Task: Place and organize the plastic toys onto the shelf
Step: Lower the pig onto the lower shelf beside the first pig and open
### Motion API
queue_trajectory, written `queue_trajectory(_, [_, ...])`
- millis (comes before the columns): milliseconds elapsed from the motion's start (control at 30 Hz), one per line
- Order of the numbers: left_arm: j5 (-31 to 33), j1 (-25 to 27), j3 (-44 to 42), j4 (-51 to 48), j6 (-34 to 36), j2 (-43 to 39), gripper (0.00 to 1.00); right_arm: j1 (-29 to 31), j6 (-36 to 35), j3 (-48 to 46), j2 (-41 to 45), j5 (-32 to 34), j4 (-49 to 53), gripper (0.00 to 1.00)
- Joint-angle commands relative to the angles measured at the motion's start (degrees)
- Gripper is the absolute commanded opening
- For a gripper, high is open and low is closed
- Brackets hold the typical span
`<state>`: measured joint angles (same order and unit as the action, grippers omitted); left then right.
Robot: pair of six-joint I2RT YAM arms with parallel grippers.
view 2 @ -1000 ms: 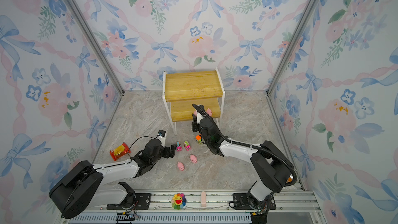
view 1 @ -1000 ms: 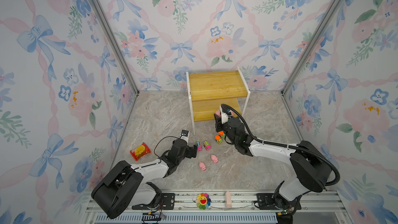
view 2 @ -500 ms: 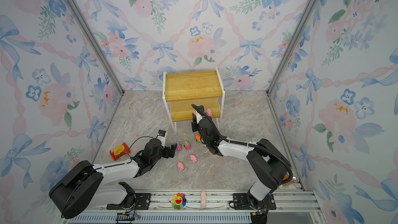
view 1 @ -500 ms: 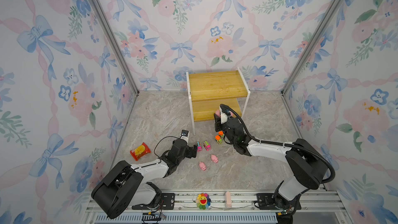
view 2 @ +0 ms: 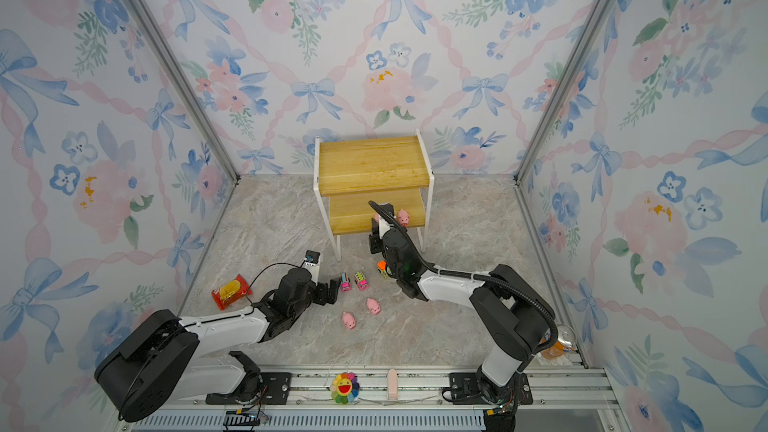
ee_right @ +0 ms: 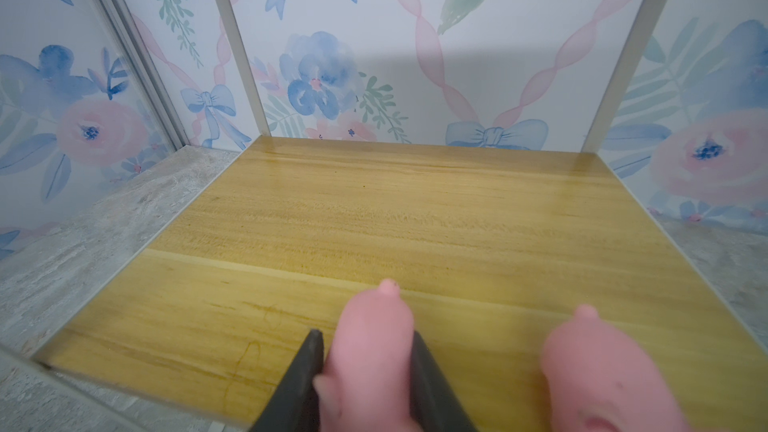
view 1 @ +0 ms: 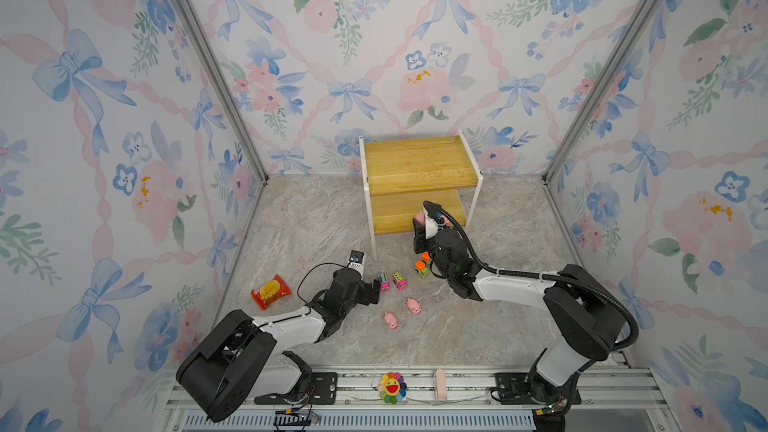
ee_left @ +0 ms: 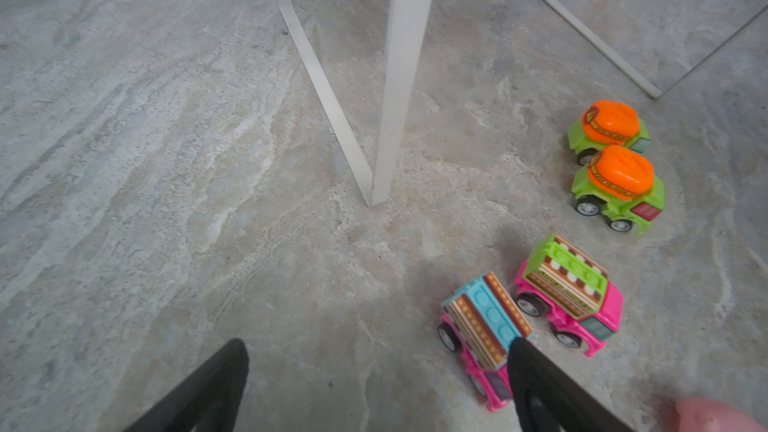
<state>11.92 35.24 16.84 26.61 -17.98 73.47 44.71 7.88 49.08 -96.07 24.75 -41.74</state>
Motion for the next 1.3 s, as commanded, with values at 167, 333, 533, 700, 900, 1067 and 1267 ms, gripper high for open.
queue_trajectory(167, [-0.2,-0.2,0.7,-0.1,1.0,0.8,0.98,0.1,0.2,1.2,-1.8,2.7,-1.3,0.34])
queue_trajectory(333, [-0.1,-0.2,0.7,-0.1,1.0,0.8,0.98,0.1,0.2,1.1,-2.4,3.3,-2.0,0.35])
queue_trajectory(533, [0.0,-0.2,0.7,-0.1,1.0,0.6,0.98,0.1,-0.2,0.6,-2.2,4.1,-2.7,0.35])
queue_trajectory(700, [0.1,-0.2,0.7,-0.1,1.0,0.7,0.98,-0.1,-0.4,0.8,-2.2,3.5,-2.0,0.35])
queue_trajectory(900, [0.0,-0.2,0.7,-0.1,0.9,0.7,0.98,-0.2,-0.5,0.8,-2.3,3.3,-1.7,0.35])
queue_trajectory(1067, [0.1,-0.2,0.6,-0.1,0.9,0.6,0.98,-0.4,-0.4,0.9,-2.3,2.8,-1.5,0.37])
queue_trajectory(1267, [0.1,-0.2,0.6,-0.1,0.9,0.6,0.98,-0.3,-0.4,0.7,-2.3,2.8,-1.5,0.39])
